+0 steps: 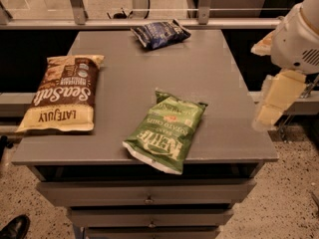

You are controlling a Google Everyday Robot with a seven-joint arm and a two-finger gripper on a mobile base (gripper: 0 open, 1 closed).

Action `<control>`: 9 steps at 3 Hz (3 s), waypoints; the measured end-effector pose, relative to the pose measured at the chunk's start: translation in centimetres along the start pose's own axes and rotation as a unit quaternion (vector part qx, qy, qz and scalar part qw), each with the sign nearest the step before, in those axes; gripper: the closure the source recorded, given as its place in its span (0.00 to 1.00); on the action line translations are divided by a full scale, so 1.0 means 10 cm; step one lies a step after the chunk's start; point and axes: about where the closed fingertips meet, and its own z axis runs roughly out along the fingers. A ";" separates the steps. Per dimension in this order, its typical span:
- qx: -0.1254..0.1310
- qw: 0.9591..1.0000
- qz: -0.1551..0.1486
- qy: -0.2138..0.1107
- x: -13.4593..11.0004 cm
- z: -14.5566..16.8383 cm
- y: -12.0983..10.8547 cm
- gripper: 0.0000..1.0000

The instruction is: Move green jalapeno chip bag near blue chip bag

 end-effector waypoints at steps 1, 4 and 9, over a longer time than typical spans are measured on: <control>-0.041 0.997 0.002 -0.070 -0.34 0.48 -0.02 0.00; -0.149 0.967 0.047 -0.200 -1.20 1.32 0.29 0.00; -0.054 0.972 0.106 -0.201 -0.70 0.90 -0.46 1.00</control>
Offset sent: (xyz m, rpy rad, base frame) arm 0.0529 0.1267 -0.0791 0.4693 0.1200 0.1033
